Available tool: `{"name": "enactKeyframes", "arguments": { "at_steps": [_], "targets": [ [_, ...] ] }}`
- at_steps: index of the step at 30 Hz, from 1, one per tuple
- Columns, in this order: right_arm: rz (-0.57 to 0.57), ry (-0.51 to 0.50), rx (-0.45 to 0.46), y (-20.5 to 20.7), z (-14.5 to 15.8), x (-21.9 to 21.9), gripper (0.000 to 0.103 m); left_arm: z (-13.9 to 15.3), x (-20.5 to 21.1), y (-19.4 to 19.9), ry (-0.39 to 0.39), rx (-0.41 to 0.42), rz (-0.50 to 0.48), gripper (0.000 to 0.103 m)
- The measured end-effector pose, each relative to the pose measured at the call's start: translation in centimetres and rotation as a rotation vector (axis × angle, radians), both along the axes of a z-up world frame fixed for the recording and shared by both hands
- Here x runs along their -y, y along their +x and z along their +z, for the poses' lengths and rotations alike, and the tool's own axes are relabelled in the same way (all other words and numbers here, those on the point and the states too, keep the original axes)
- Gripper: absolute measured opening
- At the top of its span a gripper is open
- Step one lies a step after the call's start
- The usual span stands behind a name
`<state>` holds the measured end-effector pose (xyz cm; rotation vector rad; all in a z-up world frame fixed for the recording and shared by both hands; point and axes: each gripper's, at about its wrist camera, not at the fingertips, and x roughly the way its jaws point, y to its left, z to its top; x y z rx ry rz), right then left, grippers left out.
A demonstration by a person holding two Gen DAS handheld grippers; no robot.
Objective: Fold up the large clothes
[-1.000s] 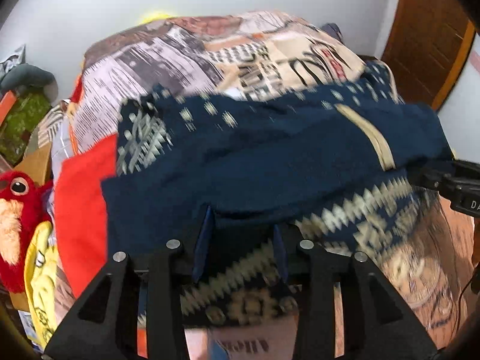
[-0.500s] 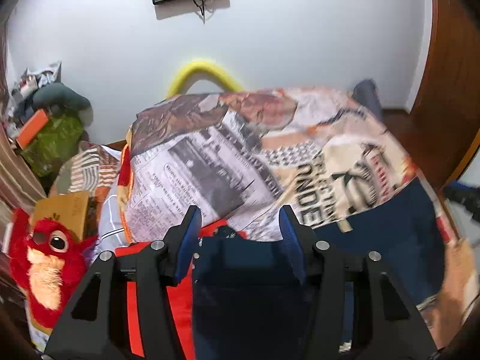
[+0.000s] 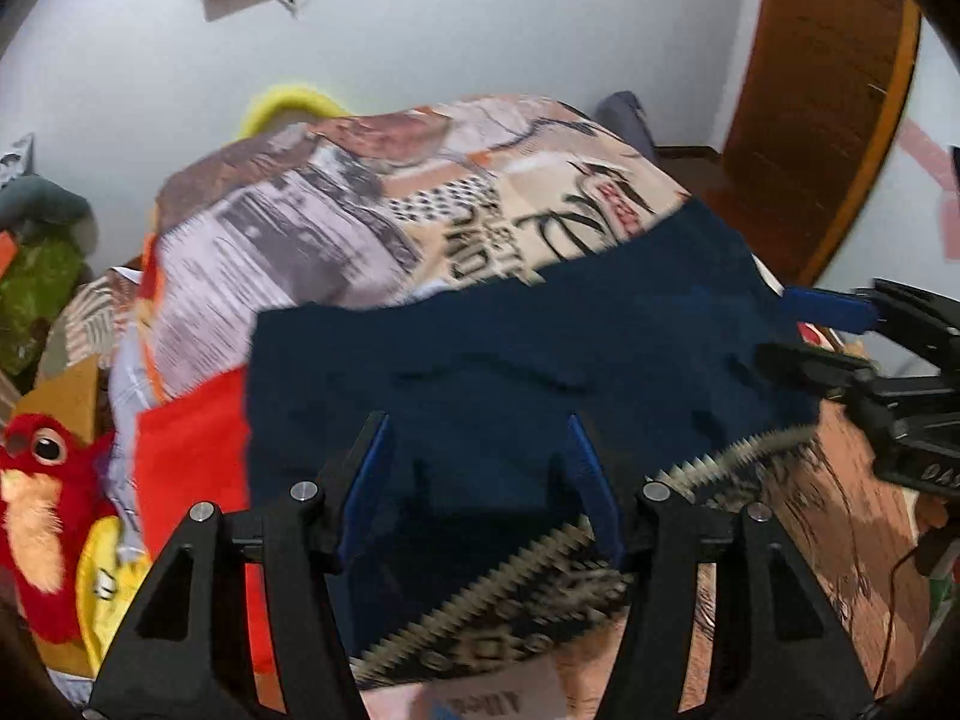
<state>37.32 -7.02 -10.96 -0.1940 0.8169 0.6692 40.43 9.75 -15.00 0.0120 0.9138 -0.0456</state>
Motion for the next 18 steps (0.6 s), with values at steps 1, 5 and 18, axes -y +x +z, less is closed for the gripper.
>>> {"name": "enactKeyframes", "arguments": {
  "at_steps": [1,5,18],
  "targets": [
    [0.004,-0.008,-0.004,-0.3,-0.7,-0.2,0.047,-0.4,0.5,-0.2,0.002,0.002,-0.004,0.059],
    [-0.009,-0.074,-0.052,0.1,-3.3,-0.9,0.049,-2.3,1.7,0.0,-0.003,-0.024,-0.012,0.059],
    [-0.139,-0.091,-0.142,0.6,-7.6,4.6,0.070,-7.0,-2.7,-0.4,0.033,-0.103,0.111,0.064]
  ]
}}
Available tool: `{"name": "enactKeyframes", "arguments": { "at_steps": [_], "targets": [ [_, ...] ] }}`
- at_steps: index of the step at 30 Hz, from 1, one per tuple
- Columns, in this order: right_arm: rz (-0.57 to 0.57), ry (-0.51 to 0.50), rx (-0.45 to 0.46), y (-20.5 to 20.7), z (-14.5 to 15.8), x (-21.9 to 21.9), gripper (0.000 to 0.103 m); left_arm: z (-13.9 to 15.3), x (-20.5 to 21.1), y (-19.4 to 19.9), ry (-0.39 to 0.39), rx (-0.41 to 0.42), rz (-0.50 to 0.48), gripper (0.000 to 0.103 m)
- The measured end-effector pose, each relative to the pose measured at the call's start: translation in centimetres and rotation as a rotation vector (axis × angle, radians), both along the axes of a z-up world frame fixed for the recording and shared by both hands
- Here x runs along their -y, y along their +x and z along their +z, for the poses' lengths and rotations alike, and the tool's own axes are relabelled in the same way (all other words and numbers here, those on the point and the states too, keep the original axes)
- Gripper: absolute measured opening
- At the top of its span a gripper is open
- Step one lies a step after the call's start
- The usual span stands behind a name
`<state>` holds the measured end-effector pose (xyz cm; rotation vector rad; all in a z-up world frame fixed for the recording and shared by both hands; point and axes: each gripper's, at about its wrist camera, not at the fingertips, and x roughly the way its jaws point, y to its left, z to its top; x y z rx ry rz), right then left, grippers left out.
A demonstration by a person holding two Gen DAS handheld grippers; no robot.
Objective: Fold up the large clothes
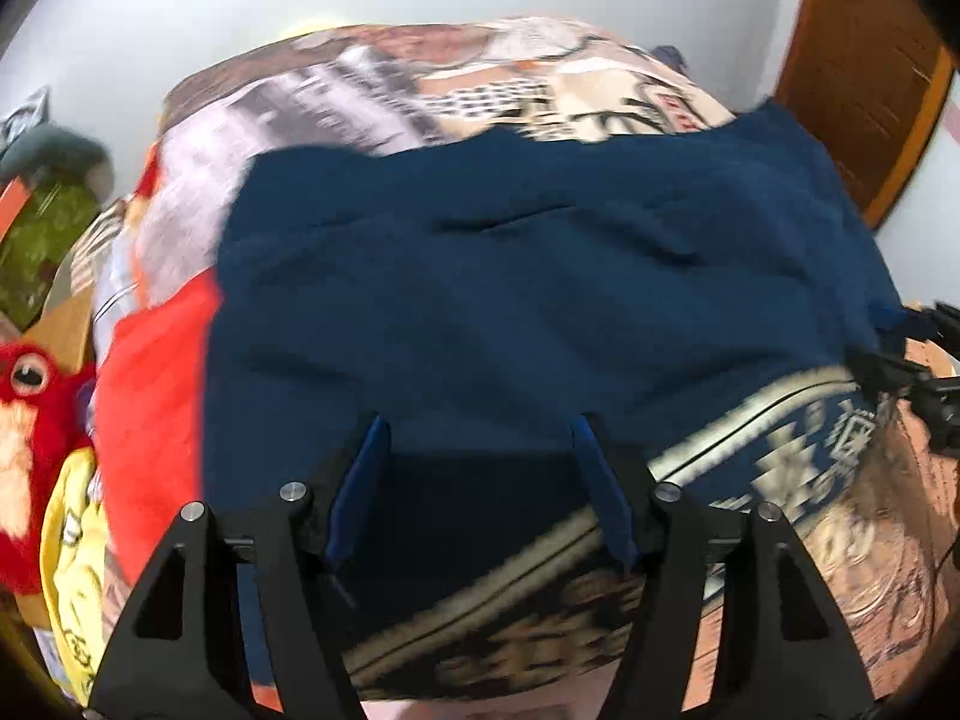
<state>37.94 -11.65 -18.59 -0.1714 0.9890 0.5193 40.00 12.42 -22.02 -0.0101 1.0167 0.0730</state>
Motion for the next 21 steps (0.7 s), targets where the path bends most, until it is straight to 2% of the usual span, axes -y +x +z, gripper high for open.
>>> {"name": "enactKeyframes", "arguments": {
  "at_steps": [3,5,7,10,12,15,18,21],
  "targets": [
    [-0.029,0.019,-0.009,-0.2,-0.2,2.2,0.073,0.0,-2.2,-1.5,0.010,-0.004,0.053,0.065],
    [-0.050,0.024,-0.016,-0.4,-0.1,3.4,0.075,0.0,-3.8,-2.7,-0.021,-0.004,0.087,0.070],
    [-0.092,0.018,-0.017,-0.8,-0.1,4.4,0.075,0.0,-5.0,-3.8,-0.030,-0.002,0.120,0.070],
    [-0.158,0.001,-0.041,-1.1,-0.7,5.7,0.075,-0.2,-6.2,-5.1,0.016,-0.021,0.170,0.071],
    [-0.198,-0.011,-0.064,-1.4,-1.1,6.6,0.075,-0.3,-7.3,-6.1,0.011,-0.037,0.200,0.071],
    [-0.217,-0.007,-0.071,-2.5,-0.5,7.6,0.075,0.3,-8.8,-8.1,-0.023,-0.030,0.252,0.071],
    [-0.206,-0.011,-0.031,-3.9,1.3,7.7,0.075,1.3,-9.9,-10.1,-0.049,-0.010,0.304,0.071],
    [-0.198,0.004,0.004,-5.1,3.3,7.7,0.075,2.2,-10.8,-11.6,-0.146,0.012,0.341,0.071]
  ]
}}
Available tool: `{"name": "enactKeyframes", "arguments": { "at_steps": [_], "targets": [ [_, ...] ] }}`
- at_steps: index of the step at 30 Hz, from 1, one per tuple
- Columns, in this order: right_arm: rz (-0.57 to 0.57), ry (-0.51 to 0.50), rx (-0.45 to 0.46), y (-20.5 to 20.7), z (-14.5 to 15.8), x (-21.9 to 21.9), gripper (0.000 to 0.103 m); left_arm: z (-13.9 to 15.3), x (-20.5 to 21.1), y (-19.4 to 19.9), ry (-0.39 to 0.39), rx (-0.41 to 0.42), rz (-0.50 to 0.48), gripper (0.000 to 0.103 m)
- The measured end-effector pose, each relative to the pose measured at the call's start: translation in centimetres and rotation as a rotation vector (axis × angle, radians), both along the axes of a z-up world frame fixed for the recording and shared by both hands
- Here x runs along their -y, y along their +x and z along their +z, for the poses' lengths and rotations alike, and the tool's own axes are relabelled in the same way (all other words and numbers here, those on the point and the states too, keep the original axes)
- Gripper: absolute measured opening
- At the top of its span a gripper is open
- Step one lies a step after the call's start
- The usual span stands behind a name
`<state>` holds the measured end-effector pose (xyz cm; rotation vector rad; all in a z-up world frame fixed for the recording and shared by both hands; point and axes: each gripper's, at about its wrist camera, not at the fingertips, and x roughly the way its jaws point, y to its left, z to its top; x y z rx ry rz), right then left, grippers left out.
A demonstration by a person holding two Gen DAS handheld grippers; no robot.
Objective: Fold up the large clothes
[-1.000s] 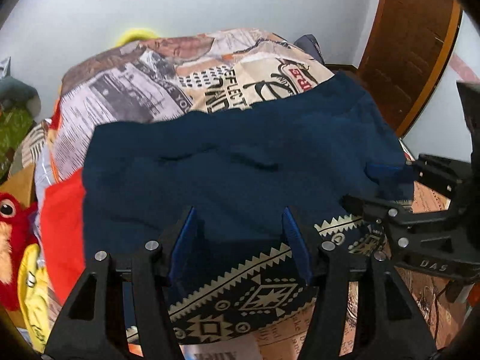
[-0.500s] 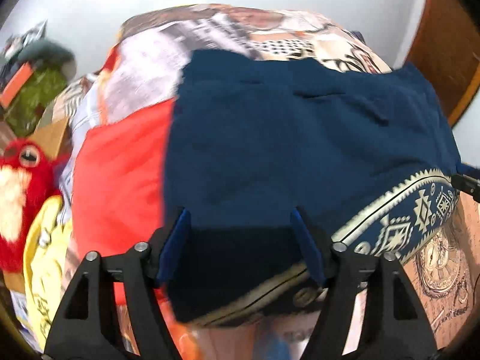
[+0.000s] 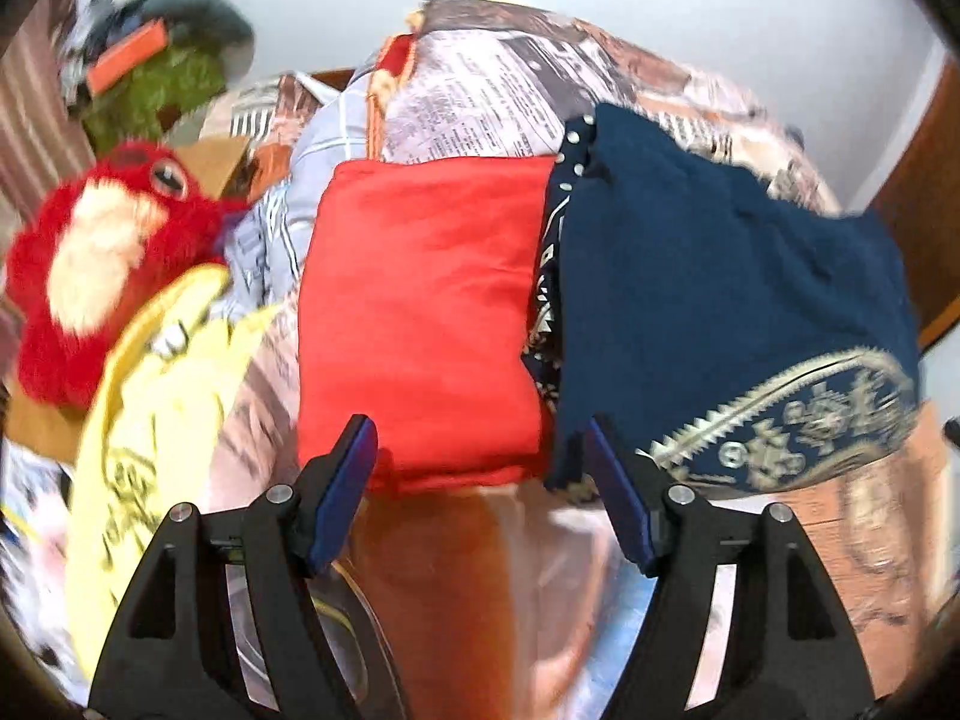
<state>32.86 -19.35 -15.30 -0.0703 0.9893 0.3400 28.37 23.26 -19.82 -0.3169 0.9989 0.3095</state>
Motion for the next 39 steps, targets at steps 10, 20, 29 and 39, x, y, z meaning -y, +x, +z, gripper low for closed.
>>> {"name": "enactKeyframes", "arguments": {
  "at_steps": [10,20,29,39],
  "targets": [
    [0.069,0.008,0.076,-1.8,2.0,-2.6,0.075,-4.5,1.3,-1.2,-0.545,0.073,-0.007,0.071],
    [0.119,-0.044,0.078,-2.4,-0.1,-4.7,0.075,-8.0,2.8,2.4,-0.728,0.143,0.013,0.071],
    [0.080,-0.002,0.009,-1.8,-1.7,-4.6,0.075,-4.1,4.8,4.1,-0.559,0.247,-0.031,0.055],
    [0.073,-0.001,-0.013,-1.6,-2.4,-4.6,0.075,-6.1,3.9,6.2,-0.509,0.251,0.122,0.050]
  ]
}}
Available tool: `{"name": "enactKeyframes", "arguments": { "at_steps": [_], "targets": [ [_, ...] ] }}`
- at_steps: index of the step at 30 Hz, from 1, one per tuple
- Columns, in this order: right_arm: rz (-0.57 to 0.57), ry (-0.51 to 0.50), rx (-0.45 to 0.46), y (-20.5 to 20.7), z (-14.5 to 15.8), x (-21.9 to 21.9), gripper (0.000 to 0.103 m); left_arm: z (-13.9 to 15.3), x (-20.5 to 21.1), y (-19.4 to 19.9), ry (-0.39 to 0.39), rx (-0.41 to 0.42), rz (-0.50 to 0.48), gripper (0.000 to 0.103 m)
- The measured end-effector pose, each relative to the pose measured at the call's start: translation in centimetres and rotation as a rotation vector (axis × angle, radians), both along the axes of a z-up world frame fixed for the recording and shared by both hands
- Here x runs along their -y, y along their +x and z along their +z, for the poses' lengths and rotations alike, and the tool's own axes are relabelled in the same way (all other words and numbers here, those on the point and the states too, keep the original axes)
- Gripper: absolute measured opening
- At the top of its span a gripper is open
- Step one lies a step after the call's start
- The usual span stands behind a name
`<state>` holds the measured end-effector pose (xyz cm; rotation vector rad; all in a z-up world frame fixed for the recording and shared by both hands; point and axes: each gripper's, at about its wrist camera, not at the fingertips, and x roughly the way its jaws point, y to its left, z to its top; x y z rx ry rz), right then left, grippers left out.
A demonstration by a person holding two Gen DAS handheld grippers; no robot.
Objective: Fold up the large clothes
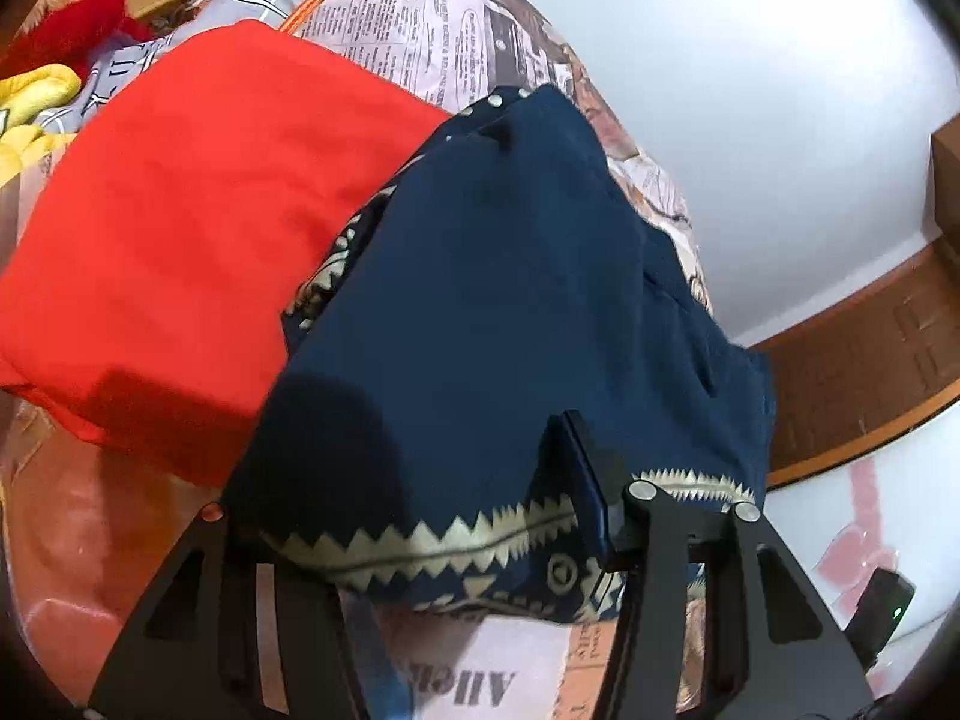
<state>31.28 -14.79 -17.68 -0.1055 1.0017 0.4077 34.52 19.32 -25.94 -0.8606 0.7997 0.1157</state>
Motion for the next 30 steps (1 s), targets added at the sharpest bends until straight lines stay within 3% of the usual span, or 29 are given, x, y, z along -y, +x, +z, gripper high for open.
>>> {"name": "enactKeyframes", "arguments": {
  "at_steps": [4,6,7,9,12,16,20,25,28,30],
  "targets": [
    [0.012,-0.013,0.003,0.2,0.4,-0.4,0.075,2.8,0.6,0.8,0.094,0.035,0.023,0.023],
    [0.029,-0.007,0.006,0.4,1.0,-0.9,0.075,4.9,0.5,0.0,0.127,0.100,0.054,0.010],
    [0.034,-0.002,0.016,0.5,1.5,-1.2,0.075,6.0,0.3,-0.3,0.146,0.131,0.065,0.009],
    [0.036,0.011,0.050,0.8,2.8,-2.1,0.075,8.3,0.4,-0.9,0.200,0.178,0.086,0.007],
    [0.040,0.056,0.068,1.8,4.5,-4.1,0.075,10.5,-0.9,-3.3,0.187,0.255,0.097,0.007],
    [0.104,0.123,0.054,2.7,5.4,-8.3,0.081,12.8,-1.6,-4.3,0.237,0.272,0.118,0.007],
    [0.170,0.091,0.032,2.9,3.5,-12.8,0.082,13.6,-1.7,-5.1,0.291,0.271,0.113,0.007],
    [0.211,0.085,-0.120,2.7,-2.1,-15.9,0.083,13.4,-0.7,-4.5,0.334,0.221,0.039,0.007],
    [0.235,0.073,-0.112,2.3,-1.8,-15.1,0.083,14.2,1.3,-4.0,0.428,0.227,-0.001,0.007],
    [0.226,0.069,-0.103,2.1,-0.8,-13.7,0.083,15.2,2.7,-3.3,0.435,0.255,-0.051,0.007]
  ]
}}
